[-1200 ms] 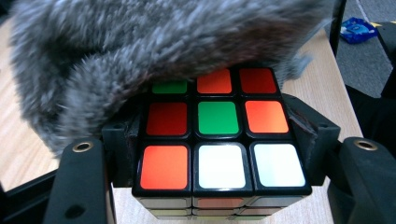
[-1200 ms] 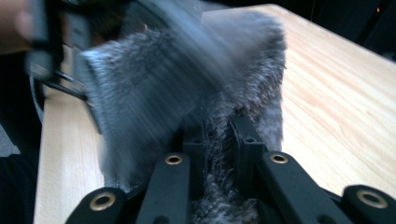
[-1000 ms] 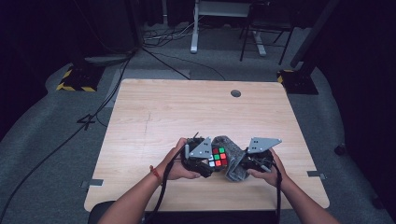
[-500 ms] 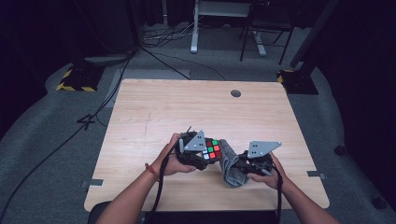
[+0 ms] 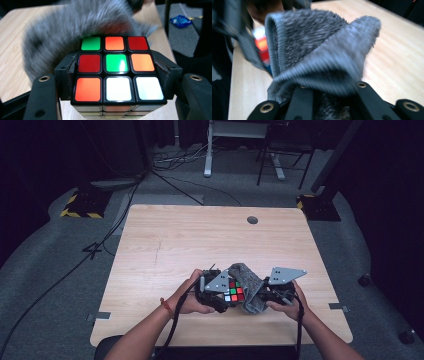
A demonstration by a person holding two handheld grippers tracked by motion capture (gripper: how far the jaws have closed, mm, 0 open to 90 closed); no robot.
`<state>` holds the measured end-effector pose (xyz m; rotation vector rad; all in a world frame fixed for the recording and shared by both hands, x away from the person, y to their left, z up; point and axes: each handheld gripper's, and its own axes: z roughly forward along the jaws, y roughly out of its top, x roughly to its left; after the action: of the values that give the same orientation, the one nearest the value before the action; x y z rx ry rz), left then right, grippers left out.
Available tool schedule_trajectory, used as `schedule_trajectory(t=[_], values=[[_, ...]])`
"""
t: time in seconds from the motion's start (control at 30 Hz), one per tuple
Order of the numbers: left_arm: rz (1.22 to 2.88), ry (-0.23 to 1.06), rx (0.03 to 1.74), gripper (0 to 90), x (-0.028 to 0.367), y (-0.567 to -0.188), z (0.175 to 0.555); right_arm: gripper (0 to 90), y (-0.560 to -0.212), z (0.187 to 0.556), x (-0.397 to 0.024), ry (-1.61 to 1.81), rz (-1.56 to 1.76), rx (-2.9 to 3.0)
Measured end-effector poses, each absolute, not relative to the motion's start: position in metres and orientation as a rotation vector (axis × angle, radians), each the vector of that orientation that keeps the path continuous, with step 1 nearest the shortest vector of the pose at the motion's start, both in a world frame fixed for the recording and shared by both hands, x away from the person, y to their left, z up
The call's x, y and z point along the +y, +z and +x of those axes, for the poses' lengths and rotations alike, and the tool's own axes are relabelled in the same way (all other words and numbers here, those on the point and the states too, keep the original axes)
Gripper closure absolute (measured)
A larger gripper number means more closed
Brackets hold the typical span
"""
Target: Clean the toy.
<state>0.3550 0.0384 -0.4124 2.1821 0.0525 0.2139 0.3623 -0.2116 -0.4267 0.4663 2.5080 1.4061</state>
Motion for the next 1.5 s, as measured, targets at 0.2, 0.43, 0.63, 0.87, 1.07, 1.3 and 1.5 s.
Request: schedule_trajectory(t=[0.2, 0.43, 0.63, 0.87, 1.07, 1.3, 1.5], values=[[2.137, 0.242, 0.102, 33.7, 0.048, -0.407, 0.36, 79.2, -0.437, 0.363, -0.204, 1.335, 0.457, 2.582], [2.149, 0.242, 0.141, 33.7, 0.055, -0.409, 0.368, 79.1, -0.435, 0.357, -0.202, 1.37, 0.43, 2.573], [2.191, 0.254, 0.133, 33.5, 0.047, -0.416, 0.368, 79.2, -0.42, 0.35, -0.208, 1.461, 0.399, 2.512], [2.223, 0.249, 0.132, 33.3, 0.044, -0.419, 0.368, 79.3, -0.417, 0.351, -0.208, 1.533, 0.384, 2.487], [2.288, 0.265, 0.103, 33.5, 0.034, -0.427, 0.364, 79.2, -0.413, 0.347, -0.201, 1.546, 0.341, 2.487], [2.244, 0.237, 0.089, 33.7, 0.035, -0.424, 0.362, 79.3, -0.416, 0.355, -0.205, 1.468, 0.413, 2.458], [2.207, 0.248, 0.096, 33.8, 0.039, -0.417, 0.361, 79.3, -0.432, 0.369, -0.211, 1.359, 0.496, 2.536]])
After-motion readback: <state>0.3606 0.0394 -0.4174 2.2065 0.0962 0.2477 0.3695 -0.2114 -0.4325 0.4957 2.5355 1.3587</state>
